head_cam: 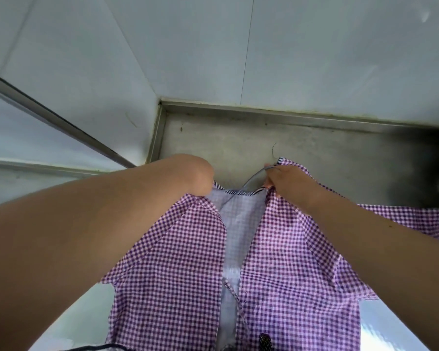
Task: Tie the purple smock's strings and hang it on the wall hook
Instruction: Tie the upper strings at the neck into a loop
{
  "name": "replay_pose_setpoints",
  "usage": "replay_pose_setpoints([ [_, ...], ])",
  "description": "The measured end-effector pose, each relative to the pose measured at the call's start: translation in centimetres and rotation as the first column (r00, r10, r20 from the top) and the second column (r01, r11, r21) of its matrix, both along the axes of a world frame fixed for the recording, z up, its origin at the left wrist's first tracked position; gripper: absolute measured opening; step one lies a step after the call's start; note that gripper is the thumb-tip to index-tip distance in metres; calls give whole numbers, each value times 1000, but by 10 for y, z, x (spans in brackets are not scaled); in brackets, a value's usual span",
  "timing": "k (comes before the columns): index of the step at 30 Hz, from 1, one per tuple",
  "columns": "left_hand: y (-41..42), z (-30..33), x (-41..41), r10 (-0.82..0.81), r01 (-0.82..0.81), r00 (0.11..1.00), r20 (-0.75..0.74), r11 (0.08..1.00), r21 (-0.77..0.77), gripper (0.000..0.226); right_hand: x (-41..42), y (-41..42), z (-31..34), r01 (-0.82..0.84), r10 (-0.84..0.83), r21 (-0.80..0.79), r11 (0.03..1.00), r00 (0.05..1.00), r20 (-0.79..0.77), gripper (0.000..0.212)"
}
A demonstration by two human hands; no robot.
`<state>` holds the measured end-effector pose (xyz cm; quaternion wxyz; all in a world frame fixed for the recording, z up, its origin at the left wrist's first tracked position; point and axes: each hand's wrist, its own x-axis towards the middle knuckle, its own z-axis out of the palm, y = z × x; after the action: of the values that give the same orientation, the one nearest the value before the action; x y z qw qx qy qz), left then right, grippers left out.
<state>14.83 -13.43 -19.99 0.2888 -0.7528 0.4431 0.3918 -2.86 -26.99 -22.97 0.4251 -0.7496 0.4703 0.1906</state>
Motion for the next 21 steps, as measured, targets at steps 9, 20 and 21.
replay_pose_setpoints([
  [9,7,22,-4,48,-45,998,-43,996,73,47,-7,0,19,593,-798,630,501,598,73,33],
  [20,19,16,-8,-142,125,988,52,960,249,24,-23,-5,29,356,-447,322,877,851,276,26],
  [21,18,16,-6,-128,117,991,30,963,241,29,-23,-5,32,330,-401,272,904,873,276,27],
])
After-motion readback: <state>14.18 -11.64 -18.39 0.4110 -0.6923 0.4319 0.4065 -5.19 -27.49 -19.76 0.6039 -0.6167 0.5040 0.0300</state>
